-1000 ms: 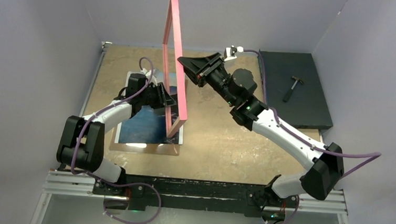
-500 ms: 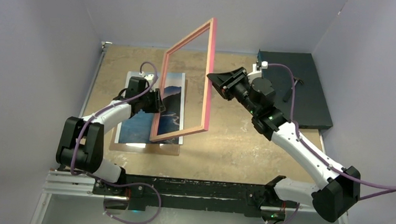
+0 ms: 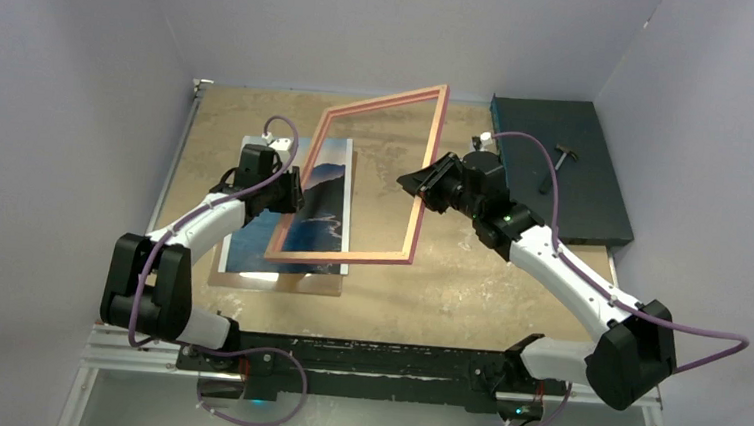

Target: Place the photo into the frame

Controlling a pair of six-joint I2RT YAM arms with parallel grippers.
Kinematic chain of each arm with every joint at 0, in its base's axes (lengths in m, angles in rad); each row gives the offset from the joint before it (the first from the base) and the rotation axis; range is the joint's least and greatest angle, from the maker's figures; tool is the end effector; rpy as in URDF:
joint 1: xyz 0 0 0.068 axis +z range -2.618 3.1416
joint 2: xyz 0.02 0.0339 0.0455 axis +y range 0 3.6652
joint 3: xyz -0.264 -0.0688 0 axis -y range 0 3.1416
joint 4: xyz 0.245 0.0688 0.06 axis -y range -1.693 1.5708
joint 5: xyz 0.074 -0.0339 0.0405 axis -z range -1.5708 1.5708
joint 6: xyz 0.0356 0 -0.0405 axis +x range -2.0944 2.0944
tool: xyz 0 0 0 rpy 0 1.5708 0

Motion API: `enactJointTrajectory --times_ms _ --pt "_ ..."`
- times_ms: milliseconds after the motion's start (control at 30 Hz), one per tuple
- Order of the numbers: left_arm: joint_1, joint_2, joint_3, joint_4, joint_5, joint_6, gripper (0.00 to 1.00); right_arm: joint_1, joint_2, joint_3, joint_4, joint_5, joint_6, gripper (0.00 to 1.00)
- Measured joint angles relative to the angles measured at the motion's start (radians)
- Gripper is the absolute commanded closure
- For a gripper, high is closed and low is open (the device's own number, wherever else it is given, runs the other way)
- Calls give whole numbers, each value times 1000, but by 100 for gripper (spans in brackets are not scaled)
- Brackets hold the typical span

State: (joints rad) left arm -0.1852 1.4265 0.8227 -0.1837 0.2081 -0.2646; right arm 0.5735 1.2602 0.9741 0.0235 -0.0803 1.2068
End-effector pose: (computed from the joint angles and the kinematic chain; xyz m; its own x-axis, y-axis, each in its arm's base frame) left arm 0.2882 -0.0615 0.2079 -0.7568 -0.1185 -0.6428 0.1301 0.9364 -0.3258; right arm 0.2479 0.1636 0.3249 -0.6438 0.6930 -0.3243 -0.0119 0.4147 0.9099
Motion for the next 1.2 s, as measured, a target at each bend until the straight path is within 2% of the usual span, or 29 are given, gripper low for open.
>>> enactJointTrajectory --times_ms 67,167,467,633,800,933,1200 --pt "0 0 0 0 -3 4 100 -6 0 1 -34 5 -33 92" --pt "-2 0 0 -2 1 16 88 -21 1 3 -71 6 -74 100" --pt "-12 8 6 8 69 24 63 -163 43 4 -132 -142 -185 100" --pt "-13 11 6 1 118 84 54 -237 93 18 -150 -209 -344 100" --pt "-13 40 24 -30 103 145 50 -273 99 30 -149 -211 -422 100" --pt "-13 41 24 -45 69 184 53 -282 116 41 -158 -222 -456 100" --pt "-13 84 24 -52 -138 333 58 -300 174 133 -249 -230 -573 100"
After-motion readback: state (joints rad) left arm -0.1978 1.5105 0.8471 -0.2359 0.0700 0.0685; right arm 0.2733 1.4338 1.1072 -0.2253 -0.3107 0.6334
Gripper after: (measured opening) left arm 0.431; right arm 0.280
